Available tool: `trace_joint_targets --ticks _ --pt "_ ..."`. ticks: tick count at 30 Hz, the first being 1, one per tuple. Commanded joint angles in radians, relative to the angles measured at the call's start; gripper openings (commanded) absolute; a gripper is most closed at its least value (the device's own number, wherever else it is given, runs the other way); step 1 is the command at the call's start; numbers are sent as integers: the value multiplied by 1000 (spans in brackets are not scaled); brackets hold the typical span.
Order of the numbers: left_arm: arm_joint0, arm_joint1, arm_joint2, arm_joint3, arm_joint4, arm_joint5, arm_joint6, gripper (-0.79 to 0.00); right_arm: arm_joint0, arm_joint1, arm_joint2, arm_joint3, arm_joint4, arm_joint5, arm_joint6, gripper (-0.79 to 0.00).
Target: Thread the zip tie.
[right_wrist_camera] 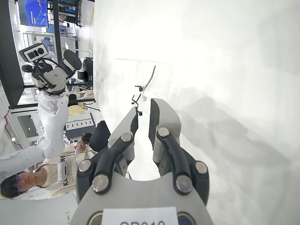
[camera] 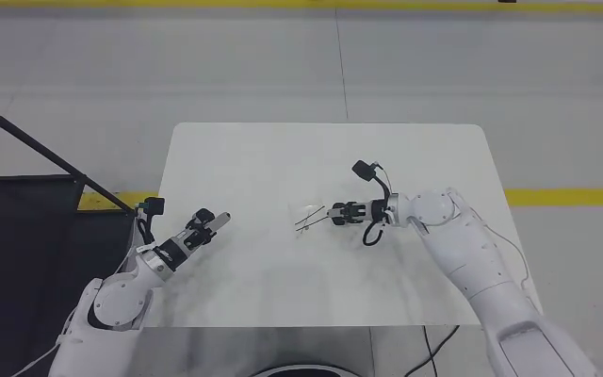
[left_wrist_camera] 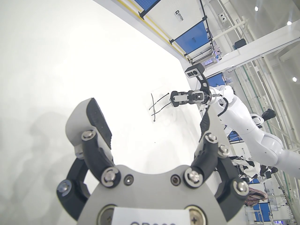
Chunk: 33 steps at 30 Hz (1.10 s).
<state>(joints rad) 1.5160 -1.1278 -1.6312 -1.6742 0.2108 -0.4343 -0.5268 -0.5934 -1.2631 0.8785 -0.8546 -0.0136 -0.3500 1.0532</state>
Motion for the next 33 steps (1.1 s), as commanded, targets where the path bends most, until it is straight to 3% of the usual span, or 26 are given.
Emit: trace_joint_targets --ticks 1,4,25,29,33 --pt "0 0 0 0 0 0 0 0 4 -3 -5 7 3 -1 1 -622" --pt "0 0 0 0 0 0 0 0 11 -8 -11 15 2 -3 1 -686" --pt "0 0 0 0 0 0 0 0 25 -21 -26 35 6 -11 11 -659" --pt "0 0 0 0 0 0 0 0 25 -22 -25 32 6 -12 12 -785" --pt "0 0 0 0 0 0 0 0 24 -20 -18 28 7 -14 12 -785"
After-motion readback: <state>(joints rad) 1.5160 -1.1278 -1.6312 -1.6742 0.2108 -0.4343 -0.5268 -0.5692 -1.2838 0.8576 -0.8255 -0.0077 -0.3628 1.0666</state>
